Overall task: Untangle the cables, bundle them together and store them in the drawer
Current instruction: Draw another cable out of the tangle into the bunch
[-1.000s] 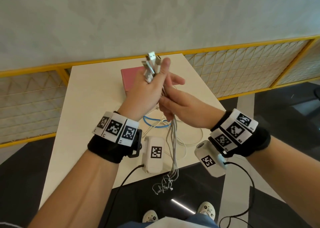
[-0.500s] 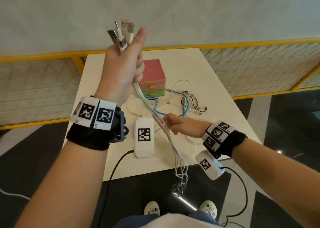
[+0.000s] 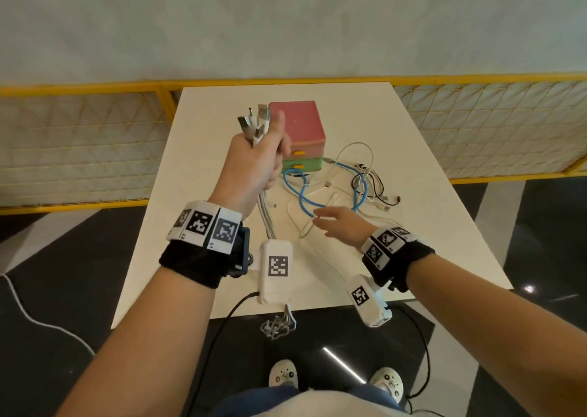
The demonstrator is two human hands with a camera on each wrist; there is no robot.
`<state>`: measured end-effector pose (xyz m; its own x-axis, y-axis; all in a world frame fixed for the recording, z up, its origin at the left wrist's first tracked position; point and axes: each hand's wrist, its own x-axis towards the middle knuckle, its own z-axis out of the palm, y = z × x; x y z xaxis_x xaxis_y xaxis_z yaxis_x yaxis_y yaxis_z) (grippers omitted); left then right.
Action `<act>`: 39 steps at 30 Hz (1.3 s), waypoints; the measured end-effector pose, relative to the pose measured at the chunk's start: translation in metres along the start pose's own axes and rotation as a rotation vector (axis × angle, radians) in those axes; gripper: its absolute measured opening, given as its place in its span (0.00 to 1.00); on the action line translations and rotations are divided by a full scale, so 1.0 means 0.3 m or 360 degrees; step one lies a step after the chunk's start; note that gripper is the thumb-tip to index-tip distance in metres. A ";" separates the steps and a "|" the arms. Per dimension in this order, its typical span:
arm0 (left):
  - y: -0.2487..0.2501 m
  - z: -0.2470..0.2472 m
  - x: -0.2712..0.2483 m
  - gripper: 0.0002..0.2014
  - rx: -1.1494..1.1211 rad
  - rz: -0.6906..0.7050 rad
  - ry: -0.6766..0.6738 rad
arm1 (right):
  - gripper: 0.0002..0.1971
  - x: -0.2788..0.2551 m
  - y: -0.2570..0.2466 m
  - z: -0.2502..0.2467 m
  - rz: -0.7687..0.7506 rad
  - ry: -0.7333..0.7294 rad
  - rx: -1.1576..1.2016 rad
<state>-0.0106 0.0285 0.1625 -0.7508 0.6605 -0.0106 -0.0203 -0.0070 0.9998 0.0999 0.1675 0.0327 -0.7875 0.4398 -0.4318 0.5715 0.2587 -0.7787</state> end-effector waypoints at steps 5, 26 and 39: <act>-0.054 -0.013 0.020 0.24 0.0106 -0.0002 -0.0007 | 0.07 -0.026 -0.071 -0.024 -0.0436 0.0439 0.0411; -0.071 0.083 -0.013 0.22 -0.0141 0.0206 -0.0127 | 0.13 -0.228 -0.258 -0.064 -0.0898 0.0012 0.0290; 0.027 0.050 -0.012 0.20 -0.0604 0.0281 0.0021 | 0.15 -0.195 -0.174 -0.127 -0.0958 -0.0145 -0.0349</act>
<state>0.0018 0.0375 0.1707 -0.7728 0.6149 0.1574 -0.1307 -0.3969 0.9085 0.1249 0.1610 0.1161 -0.9959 0.0905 0.0070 0.0500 0.6111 -0.7900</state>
